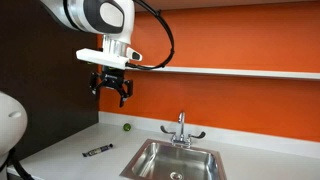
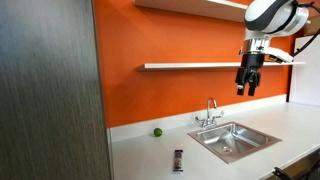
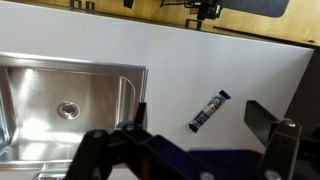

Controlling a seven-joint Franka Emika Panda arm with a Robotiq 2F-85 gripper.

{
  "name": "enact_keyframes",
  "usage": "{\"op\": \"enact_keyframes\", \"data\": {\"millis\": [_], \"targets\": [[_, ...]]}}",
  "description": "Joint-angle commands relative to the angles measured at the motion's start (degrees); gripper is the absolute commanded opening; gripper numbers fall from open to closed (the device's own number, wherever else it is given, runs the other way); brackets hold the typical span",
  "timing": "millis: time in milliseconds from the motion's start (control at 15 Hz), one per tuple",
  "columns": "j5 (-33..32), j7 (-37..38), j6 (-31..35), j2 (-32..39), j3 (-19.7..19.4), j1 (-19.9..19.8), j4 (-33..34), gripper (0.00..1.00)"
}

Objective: Pick up the pack of snacks and put it on the first shelf

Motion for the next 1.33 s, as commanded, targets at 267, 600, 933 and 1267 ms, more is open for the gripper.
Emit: {"op": "enact_keyframes", "data": {"millis": [267,600,933,1267], "targets": [[0.21,1.67,2.11,4.15,1.82,0.11,1.02,1.0],[1.2,5.64,9.55,14.23,6.19,2.93,2.9,1.0],[2.7,9.13,14.09,25.5,9.81,5.01,7.17,1.0],[5.81,10.23,20.72,36.54,11.41,5.06,11.62,1.0]]}}
